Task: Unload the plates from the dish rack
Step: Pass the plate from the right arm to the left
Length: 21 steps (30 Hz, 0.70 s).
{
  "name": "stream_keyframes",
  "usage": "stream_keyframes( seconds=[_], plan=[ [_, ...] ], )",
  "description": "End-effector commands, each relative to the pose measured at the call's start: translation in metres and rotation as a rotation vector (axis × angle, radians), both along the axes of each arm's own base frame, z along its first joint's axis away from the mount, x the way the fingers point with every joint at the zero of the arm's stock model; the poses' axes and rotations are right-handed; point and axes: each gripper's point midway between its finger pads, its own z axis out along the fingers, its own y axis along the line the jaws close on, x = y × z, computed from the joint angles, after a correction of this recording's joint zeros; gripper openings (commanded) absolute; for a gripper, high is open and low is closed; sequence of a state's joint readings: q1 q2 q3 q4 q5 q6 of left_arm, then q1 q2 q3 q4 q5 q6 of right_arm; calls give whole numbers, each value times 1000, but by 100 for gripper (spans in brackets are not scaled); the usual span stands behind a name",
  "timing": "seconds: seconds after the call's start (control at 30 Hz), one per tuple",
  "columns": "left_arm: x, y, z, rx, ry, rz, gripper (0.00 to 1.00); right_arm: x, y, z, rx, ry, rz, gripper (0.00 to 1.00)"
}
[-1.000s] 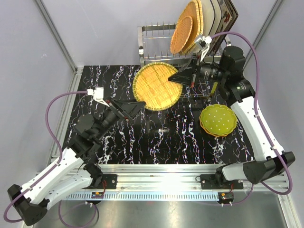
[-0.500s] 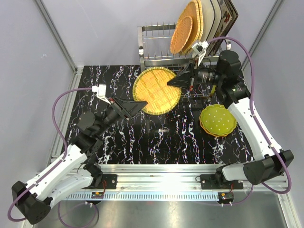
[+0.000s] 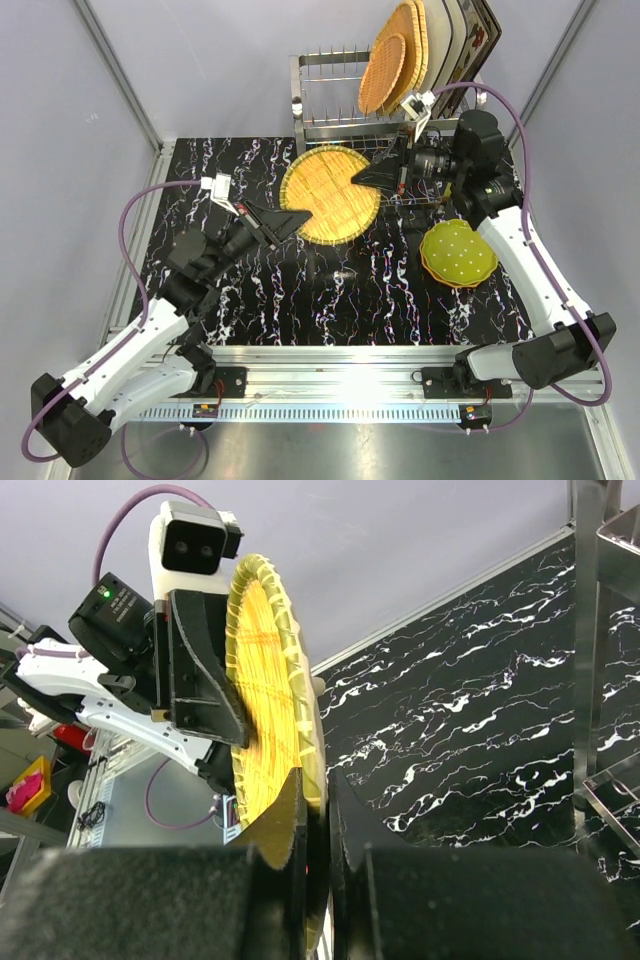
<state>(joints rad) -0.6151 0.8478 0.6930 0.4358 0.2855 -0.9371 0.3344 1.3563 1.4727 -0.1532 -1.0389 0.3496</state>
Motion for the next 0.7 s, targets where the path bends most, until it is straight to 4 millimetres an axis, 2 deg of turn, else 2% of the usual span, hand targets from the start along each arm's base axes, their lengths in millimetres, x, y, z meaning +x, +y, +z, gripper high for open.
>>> stream_keyframes(
  seconds=[0.0,0.03,0.07,0.1,0.13,0.17,0.23,0.37,0.4,0.47,0.5,0.57,0.6,0.63,0.67],
  plan=[
    [-2,-1,8,-14,-50,-24,14,-13,-2,21,38,-70,27,0],
    [-1,0,7,-13,-49,-23,8,-13,-2,20,38,-67,24,0],
    [1,1,6,-10,-47,-18,4,-11,-2,17,35,-61,18,9],
    [1,1,3,-5,-48,-18,0,-11,-2,16,33,-63,14,23],
    [3,4,1,0,-45,-8,0,-10,-3,14,30,-56,6,43],
    [3,6,1,1,-50,-3,0,-8,-3,9,24,-47,-2,77],
    [8,13,-8,21,-40,21,0,-6,-4,4,8,-50,-22,99],
    [13,30,-31,52,-15,58,0,0,-11,-14,-42,-66,-75,100],
    [12,34,-44,67,3,57,0,3,-14,-18,-56,-74,-92,100],
    [16,45,-56,78,19,86,0,5,-21,-26,-71,-76,-119,100],
    [16,48,-74,95,46,84,0,7,-23,-30,-83,-88,-133,100],
    [20,62,-85,101,59,123,0,7,-30,-42,-104,-80,-151,100],
    [20,65,-101,111,86,126,0,7,-33,-47,-117,-92,-162,100],
    [25,75,-107,112,97,159,0,5,-35,-50,-126,-93,-168,100],
    [25,80,-118,118,115,169,0,5,-38,-61,-142,-85,-175,100]
  ],
)
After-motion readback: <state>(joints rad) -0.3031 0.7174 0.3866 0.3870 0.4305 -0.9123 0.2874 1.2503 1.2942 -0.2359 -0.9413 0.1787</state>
